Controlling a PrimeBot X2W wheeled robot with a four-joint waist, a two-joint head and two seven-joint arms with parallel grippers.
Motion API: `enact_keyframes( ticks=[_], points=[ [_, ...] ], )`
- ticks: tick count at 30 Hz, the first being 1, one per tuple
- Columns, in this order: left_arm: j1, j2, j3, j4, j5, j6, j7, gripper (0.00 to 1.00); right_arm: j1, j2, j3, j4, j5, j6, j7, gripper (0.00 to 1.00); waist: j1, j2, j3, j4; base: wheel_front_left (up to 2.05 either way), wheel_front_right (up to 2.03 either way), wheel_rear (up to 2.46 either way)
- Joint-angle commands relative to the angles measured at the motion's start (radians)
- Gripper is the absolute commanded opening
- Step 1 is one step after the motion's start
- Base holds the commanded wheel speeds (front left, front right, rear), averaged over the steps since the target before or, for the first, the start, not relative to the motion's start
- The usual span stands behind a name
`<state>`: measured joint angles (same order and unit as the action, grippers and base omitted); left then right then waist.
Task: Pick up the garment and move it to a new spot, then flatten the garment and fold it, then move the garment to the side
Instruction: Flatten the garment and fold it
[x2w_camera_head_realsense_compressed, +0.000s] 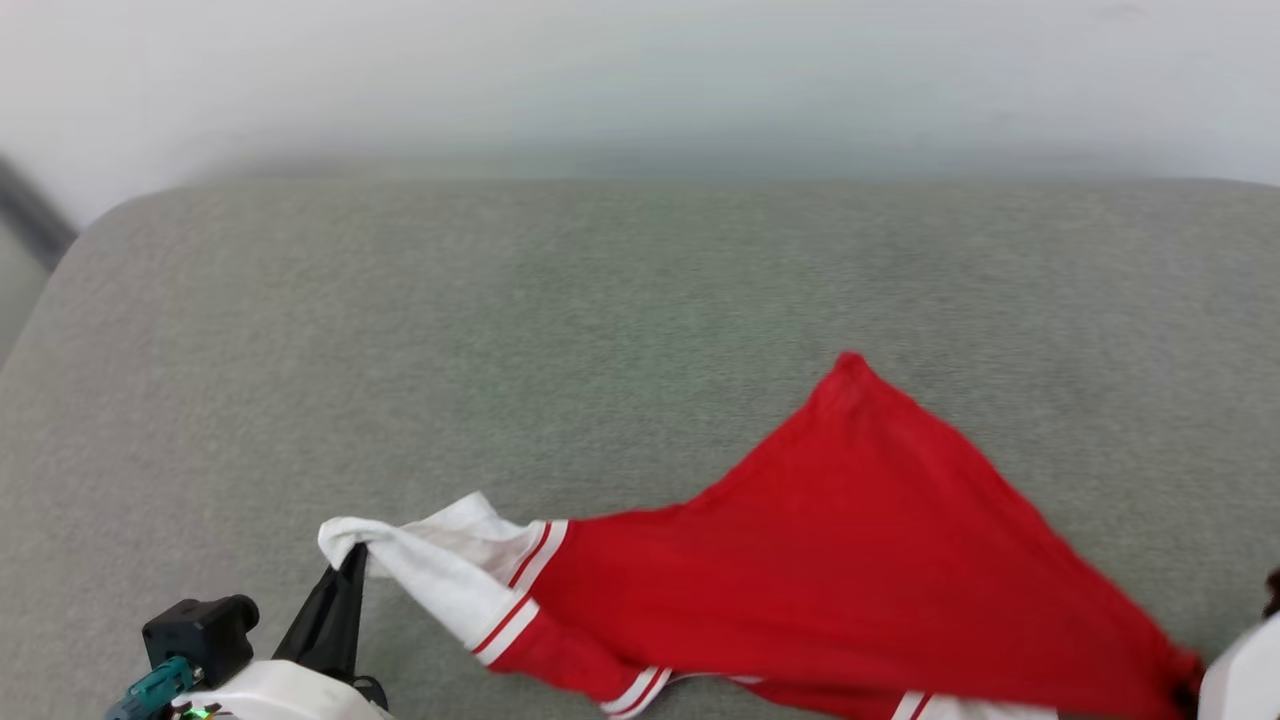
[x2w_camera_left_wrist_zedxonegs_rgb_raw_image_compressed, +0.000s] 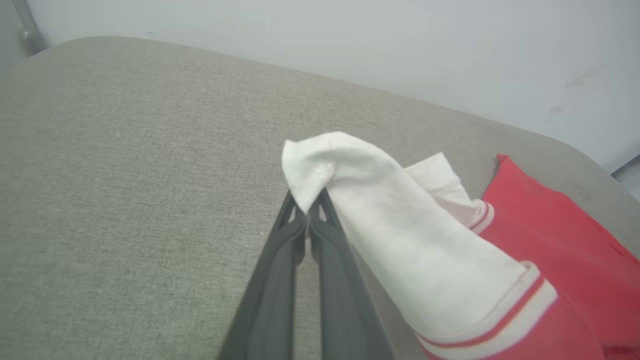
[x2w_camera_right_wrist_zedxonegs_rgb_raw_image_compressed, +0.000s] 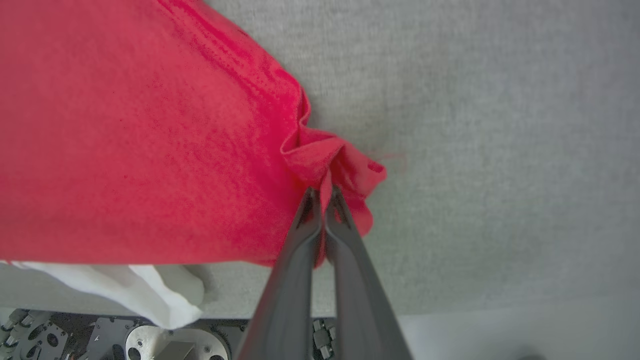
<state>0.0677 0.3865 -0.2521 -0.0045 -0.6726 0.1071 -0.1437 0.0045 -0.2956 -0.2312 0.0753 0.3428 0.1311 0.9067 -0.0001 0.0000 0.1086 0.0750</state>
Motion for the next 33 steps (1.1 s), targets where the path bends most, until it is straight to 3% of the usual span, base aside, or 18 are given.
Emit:
enact_keyframes(
  ticks=[1,6,7,8,9,10,19,23,28,33],
  points=[
    [0.013,0.009,0.006,0.007,-0.004,0.006,0.004,0.0,0.062,0.035,-0.013,-0.02,0.002,-0.001,-0.017,0.0,0.0001,0.0,-0.031,-0.047,0.0,0.0,0.0],
    [0.025,0.024,0.01,0.017,-0.008,0.01,0.018,0.0,0.205,0.146,-0.026,-0.052,-0.014,-0.001,-0.07,0.0,0.0001,0.0,-0.036,-0.083,0.0,0.0,0.0],
    [0.026,0.027,0.01,0.02,-0.007,0.012,0.021,0.0,0.227,0.165,-0.022,-0.053,-0.017,-0.001,-0.082,0.15,0.0001,0.0,-0.037,-0.087,0.0,0.0,0.0],
    [0.027,0.028,0.01,0.02,-0.008,0.014,0.023,0.0,0.238,0.184,-0.027,-0.058,-0.01,-0.001,-0.11,0.43,0.0001,0.0,-0.037,-0.09,0.0,0.0,0.0],
    [0.026,0.029,0.01,0.019,-0.008,0.014,0.025,0.0,0.243,0.196,-0.034,-0.063,-0.009,-0.001,-0.145,0.43,0.0001,0.0,-0.036,-0.093,0.0,0.0,0.0],
    [0.025,0.03,0.008,0.018,-0.007,0.015,0.027,0.0,0.254,0.207,-0.032,-0.061,-0.008,-0.001,-0.172,1.0,0.0001,0.0,-0.035,-0.094,0.0,0.0,0.0],
    [0.011,0.035,-0.005,-0.004,-0.005,0.016,0.04,0.0,0.137,0.228,0.008,-0.034,-0.032,-0.001,-0.655,1.0,0.0001,0.0,-0.017,-0.1,0.0,0.0,0.0],
    [-0.003,0.032,-0.014,-0.019,0.001,0.016,0.038,0.0,0.029,0.203,0.036,0.042,-0.02,-0.001,-0.802,1.0,0.0001,0.0,-0.001,-0.09,0.0,0.0,0.0],
    [-0.037,0.025,-0.03,-0.044,0.016,0.008,0.032,0.0,-0.164,0.139,0.109,0.145,0.026,-0.001,-0.775,1.0,0.0001,0.0,0.048,-0.064,0.0,0.0,0.0],
    [-0.089,0.018,-0.05,-0.069,0.037,-0.007,0.022,0.0,-0.356,0.031,0.241,0.208,0.087,-0.001,-0.512,1.0,0.0001,0.0,0.11,-0.017,0.0,0.0,0.0]
  ],
)
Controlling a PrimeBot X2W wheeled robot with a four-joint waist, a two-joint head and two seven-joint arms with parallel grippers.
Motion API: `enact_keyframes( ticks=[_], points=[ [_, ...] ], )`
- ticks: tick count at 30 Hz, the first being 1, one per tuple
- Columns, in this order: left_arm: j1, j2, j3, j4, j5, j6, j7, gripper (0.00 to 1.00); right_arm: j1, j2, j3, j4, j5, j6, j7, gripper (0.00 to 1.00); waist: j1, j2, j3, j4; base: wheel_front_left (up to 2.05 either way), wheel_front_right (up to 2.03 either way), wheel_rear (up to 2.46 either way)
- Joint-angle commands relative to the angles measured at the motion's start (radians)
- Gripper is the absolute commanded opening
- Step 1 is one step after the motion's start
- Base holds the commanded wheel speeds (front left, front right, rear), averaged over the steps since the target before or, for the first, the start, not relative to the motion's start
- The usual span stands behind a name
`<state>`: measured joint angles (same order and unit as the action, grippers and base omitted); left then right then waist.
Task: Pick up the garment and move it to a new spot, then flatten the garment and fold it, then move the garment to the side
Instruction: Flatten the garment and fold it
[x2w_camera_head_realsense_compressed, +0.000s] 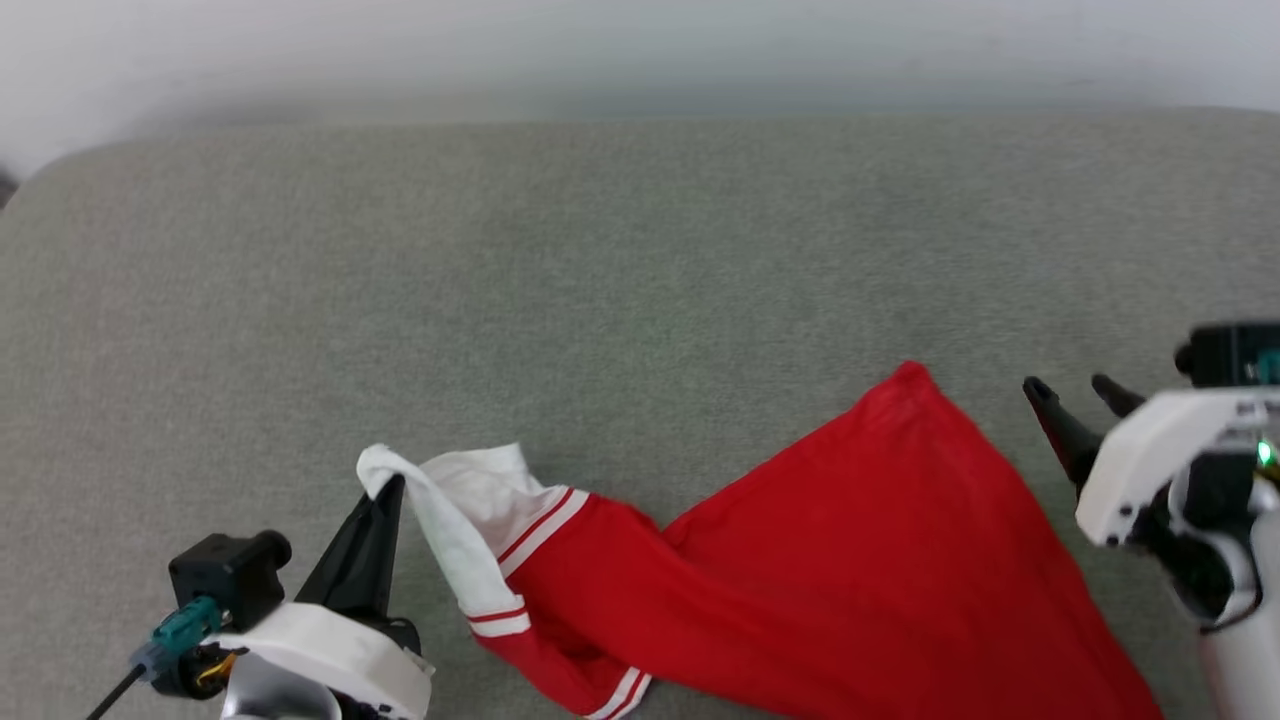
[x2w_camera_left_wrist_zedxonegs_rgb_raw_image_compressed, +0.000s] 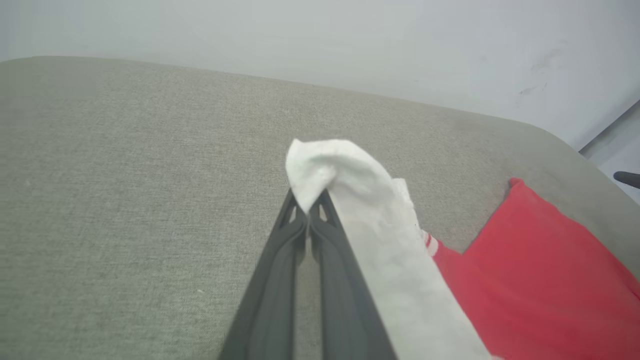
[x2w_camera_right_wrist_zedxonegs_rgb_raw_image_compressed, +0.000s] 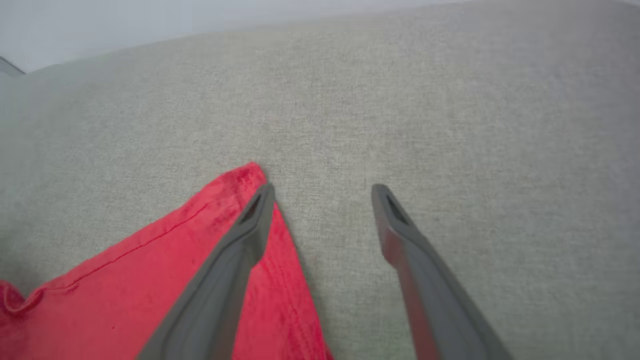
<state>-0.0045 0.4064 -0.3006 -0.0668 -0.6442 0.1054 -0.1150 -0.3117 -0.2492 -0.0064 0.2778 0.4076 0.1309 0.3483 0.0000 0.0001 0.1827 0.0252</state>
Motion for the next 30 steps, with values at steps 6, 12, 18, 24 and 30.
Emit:
enact_keyframes(
  ticks=[6,12,18,24,30],
  points=[
    [-0.075,-0.016,-0.02,-0.03,0.022,-0.019,-0.022,0.0,-0.198,-0.092,0.125,0.015,0.073,0.0,0.378,1.0,0.0,-0.0001,0.12,0.088,0.0,0.0,0.0],
    [-0.113,-0.032,-0.031,-0.006,0.02,-0.037,-0.042,0.0,-0.258,-0.097,0.253,0.079,0.089,0.0,0.552,1.0,0.0,-0.0001,0.182,0.118,0.0,0.0,0.0],
    [-0.127,-0.039,-0.036,0.018,0.016,-0.044,-0.056,0.0,-0.215,-0.085,0.334,0.164,0.143,0.001,0.603,0.24,0.0,-0.0001,0.195,0.125,0.0,0.0,0.0],
    [-0.13,-0.031,-0.036,0.033,0.015,-0.047,-0.056,0.0,-0.24,-0.101,0.354,0.181,0.174,0.001,0.586,0.0,0.0,-0.0001,0.17,0.116,0.0,0.0,0.0],
    [-0.16,-0.008,-0.018,0.046,0.017,-0.046,-0.051,0.0,-0.32,-0.139,0.344,0.158,0.151,-0.001,0.466,0.0,0.0,-0.0001,0.112,0.098,0.0,0.0,0.0]
  ],
)
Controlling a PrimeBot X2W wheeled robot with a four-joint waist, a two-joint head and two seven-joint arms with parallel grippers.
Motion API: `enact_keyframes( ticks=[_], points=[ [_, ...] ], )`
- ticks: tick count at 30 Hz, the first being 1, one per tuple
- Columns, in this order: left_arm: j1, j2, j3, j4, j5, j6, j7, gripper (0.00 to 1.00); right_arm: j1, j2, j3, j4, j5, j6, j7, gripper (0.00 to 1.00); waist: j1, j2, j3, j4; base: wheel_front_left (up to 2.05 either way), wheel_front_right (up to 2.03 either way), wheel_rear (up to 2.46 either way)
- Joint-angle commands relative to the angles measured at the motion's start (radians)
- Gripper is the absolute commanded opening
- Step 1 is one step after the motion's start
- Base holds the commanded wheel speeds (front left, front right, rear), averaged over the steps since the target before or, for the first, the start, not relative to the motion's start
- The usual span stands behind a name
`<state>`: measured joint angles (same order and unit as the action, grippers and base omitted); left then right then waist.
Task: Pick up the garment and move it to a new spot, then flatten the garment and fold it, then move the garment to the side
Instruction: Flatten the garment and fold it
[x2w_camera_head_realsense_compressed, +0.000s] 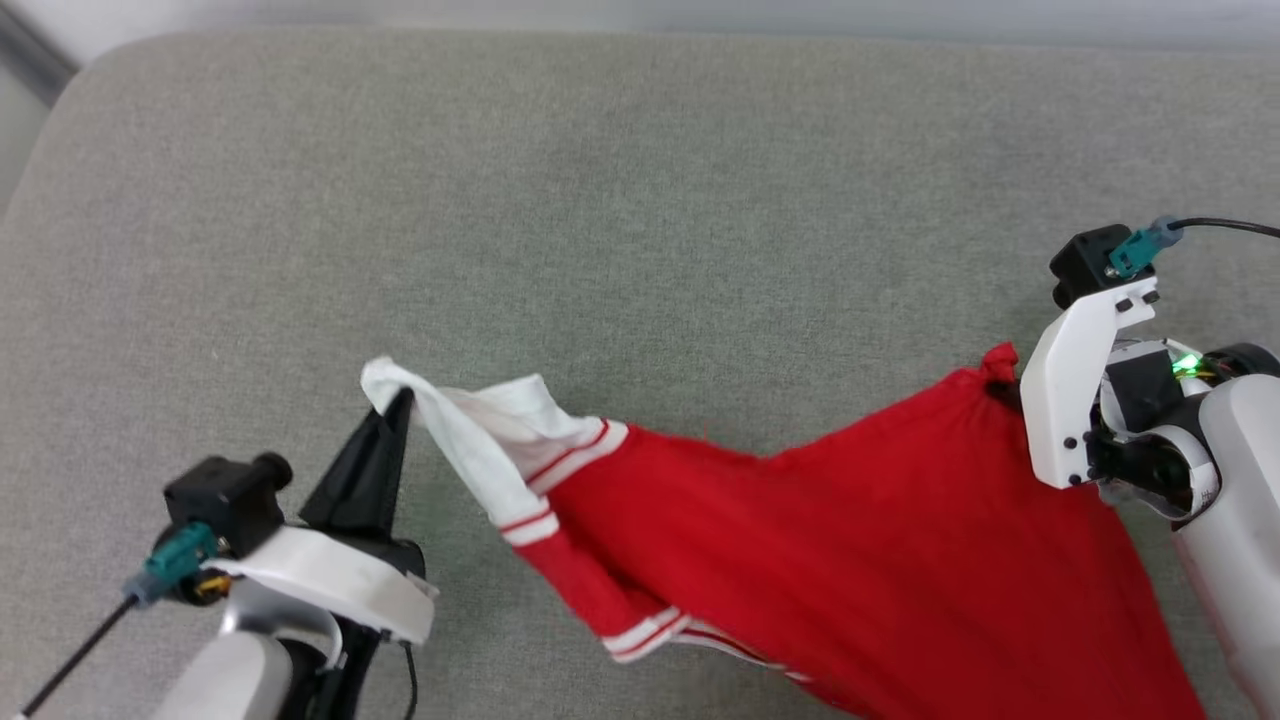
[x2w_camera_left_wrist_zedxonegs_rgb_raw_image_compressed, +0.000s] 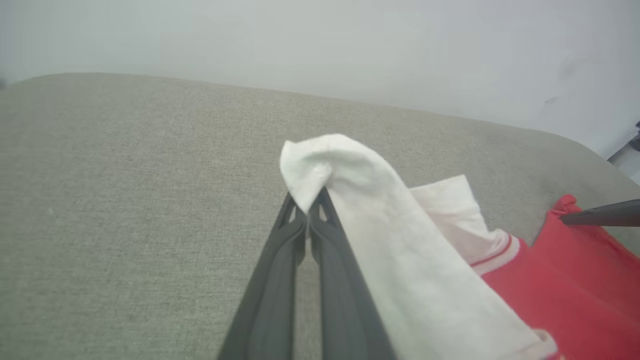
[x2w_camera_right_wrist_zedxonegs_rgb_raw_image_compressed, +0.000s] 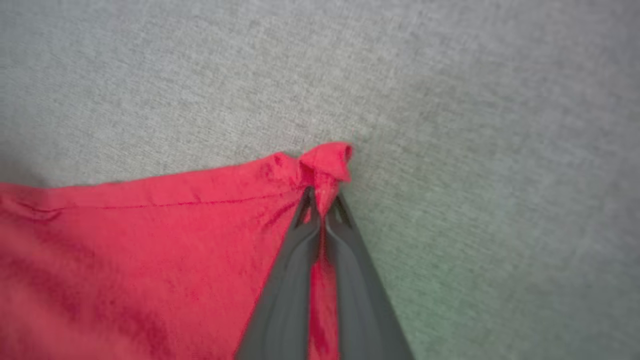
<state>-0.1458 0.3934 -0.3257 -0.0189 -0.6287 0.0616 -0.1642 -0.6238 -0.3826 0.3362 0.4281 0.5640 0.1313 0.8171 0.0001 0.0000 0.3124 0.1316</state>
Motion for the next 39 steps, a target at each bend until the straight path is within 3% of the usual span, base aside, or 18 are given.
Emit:
enact_keyframes(
  ticks=[1,9,17,29,39],
  points=[
    [-0.03,0.012,0.009,0.0,0.004,-0.006,0.002,0.0,-0.02,-0.009,0.0,0.01,-0.014,-0.001,-0.021,0.0,-0.0001,0.0,-0.029,-0.013,0.0,0.0,0.0],
    [-0.248,0.037,0.044,0.072,-0.018,-0.043,0.047,0.0,-0.123,0.02,-0.061,0.043,-0.12,-0.001,-0.19,0.0,-0.0001,0.0,-0.106,-0.055,0.0,0.0,0.0],
    [-0.601,0.0,0.047,0.314,-0.03,-0.087,0.089,0.0,-0.29,0.089,-0.184,0.118,-0.237,-0.001,-0.336,0.0,-0.0001,0.0,-0.11,-0.093,0.0,0.0,0.0],
    [-1.17,0.069,0.039,0.604,0.074,-0.145,0.048,0.0,-0.688,0.146,-0.327,0.186,-0.381,-0.001,-0.489,0.0,-0.0001,0.0,0.065,-0.145,0.0,0.0,0.0],
    [-1.502,0.127,0.033,0.727,0.116,-0.17,0.006,0.0,-0.965,0.132,-0.318,0.204,-0.418,-0.001,-0.498,0.0,-0.0001,0.0,0.23,-0.166,0.0,0.0,0.0]
  ],
)
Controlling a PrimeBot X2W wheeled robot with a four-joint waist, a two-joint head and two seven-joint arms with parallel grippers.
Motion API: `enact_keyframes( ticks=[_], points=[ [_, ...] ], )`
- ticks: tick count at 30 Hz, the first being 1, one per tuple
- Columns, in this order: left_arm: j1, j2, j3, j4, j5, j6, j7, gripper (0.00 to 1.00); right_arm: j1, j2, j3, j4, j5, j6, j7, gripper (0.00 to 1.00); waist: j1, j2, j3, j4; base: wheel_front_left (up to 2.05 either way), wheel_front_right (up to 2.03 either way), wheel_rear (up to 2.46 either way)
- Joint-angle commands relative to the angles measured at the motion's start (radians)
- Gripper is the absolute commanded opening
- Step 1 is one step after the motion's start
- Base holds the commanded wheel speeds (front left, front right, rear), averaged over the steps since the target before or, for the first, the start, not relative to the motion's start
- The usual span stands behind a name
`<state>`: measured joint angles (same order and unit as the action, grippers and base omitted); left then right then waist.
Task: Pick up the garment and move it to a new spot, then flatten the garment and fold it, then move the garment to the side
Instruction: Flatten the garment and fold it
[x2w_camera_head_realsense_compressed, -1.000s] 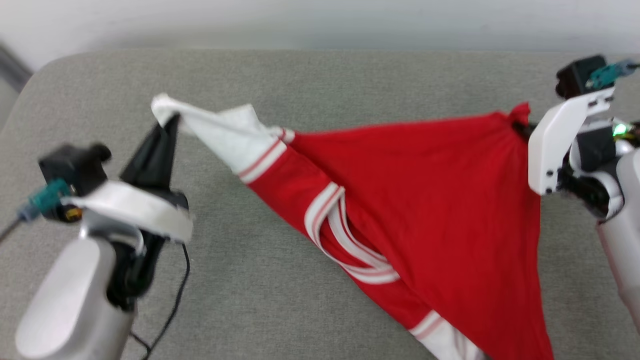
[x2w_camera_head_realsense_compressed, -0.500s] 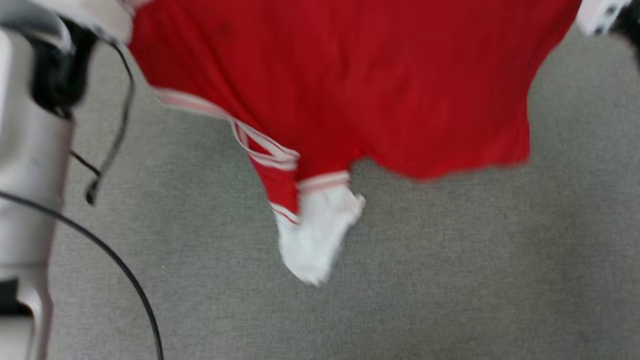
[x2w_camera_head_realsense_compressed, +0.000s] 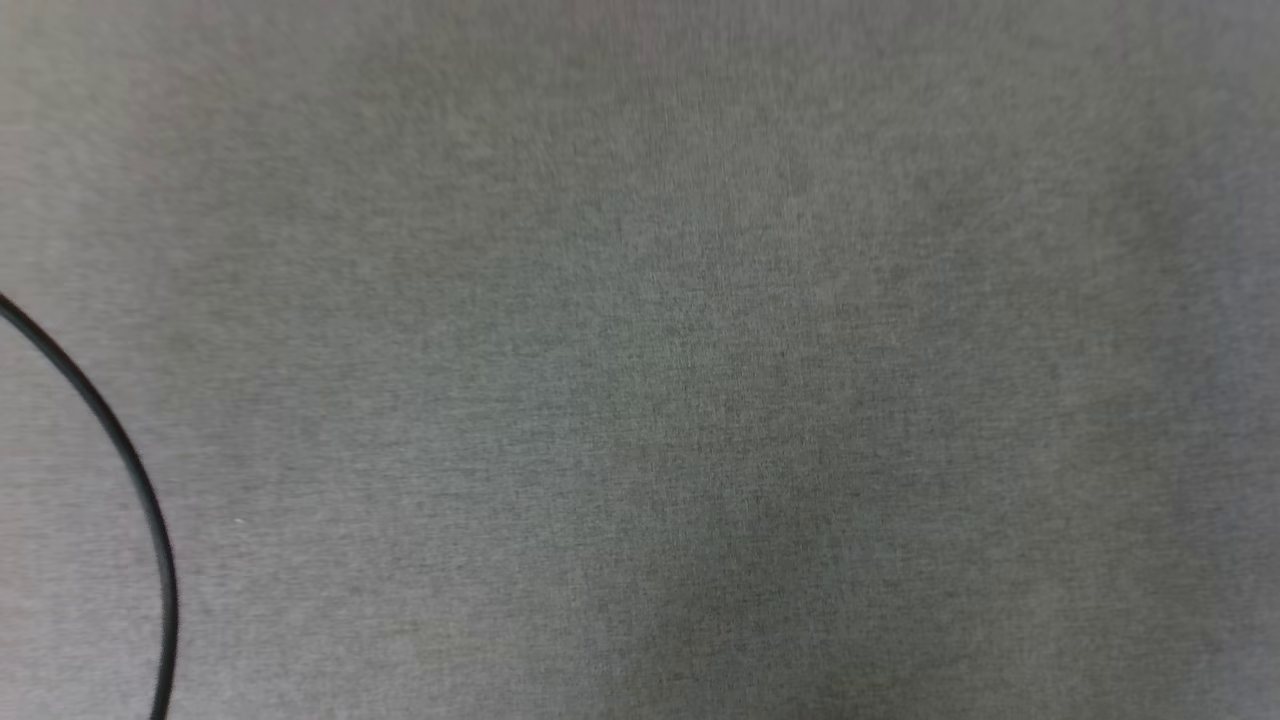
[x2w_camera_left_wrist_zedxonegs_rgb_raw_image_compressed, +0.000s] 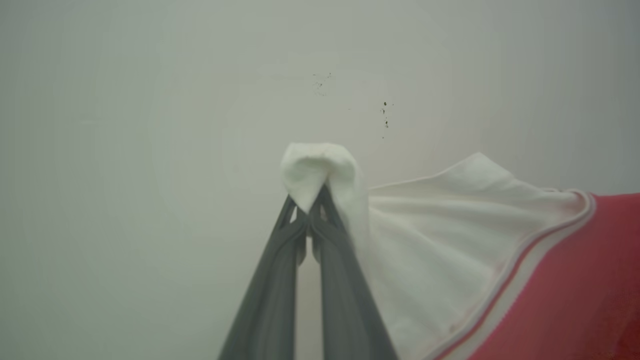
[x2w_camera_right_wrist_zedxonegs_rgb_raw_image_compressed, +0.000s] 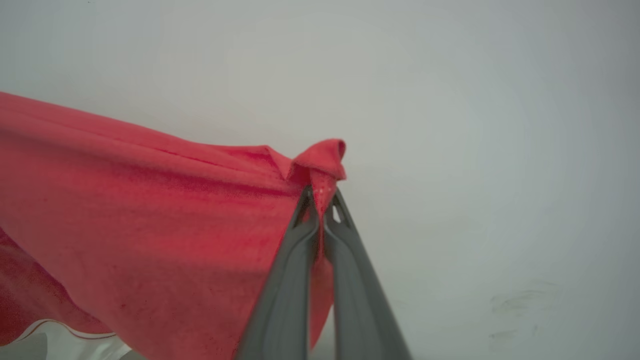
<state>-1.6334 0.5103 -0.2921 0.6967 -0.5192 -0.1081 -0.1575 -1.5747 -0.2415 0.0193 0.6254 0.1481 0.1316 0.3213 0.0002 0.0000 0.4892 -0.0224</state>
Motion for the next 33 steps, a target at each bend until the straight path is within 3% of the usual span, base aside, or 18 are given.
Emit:
enact_keyframes(
  ticks=[1,9,16,22,33],
  points=[
    [-0.037,0.013,-0.003,0.02,0.006,-0.003,-0.004,0.0,-0.031,-0.01,0.006,0.013,-0.004,-0.002,0.003,0.0,-0.0002,0.0,0.071,-0.012,0.0,0.0,0.0],
    [-0.112,0.019,-0.027,0.114,-0.019,-0.018,-0.028,0.0,-0.1,0.007,0.034,0.055,0.017,-0.002,-0.025,0.0,-0.0002,0.0,0.174,-0.004,0.0,0.0,0.0],
    [-0.038,-0.009,-0.067,0.171,-0.084,-0.021,-0.056,0.0,-0.049,0.002,0.076,0.109,0.039,-0.002,-0.053,0.0,-0.0002,0.0,0.186,0.012,0.0,0.0,0.0],
    [0.129,-0.014,-0.117,0.144,-0.18,-0.022,-0.084,0.0,0.096,-0.019,0.151,0.128,0.091,-0.002,-0.086,0.0,-0.0002,0.0,0.123,0.022,0.0,0.0,0.0],
    [0.621,-0.006,-0.185,0.009,-0.31,-0.022,-0.108,0.0,0.543,-0.058,0.238,0.09,0.233,-0.002,-0.154,0.0,-0.0002,0.0,-0.094,0.023,0.0,0.0,0.0]
  ],
)
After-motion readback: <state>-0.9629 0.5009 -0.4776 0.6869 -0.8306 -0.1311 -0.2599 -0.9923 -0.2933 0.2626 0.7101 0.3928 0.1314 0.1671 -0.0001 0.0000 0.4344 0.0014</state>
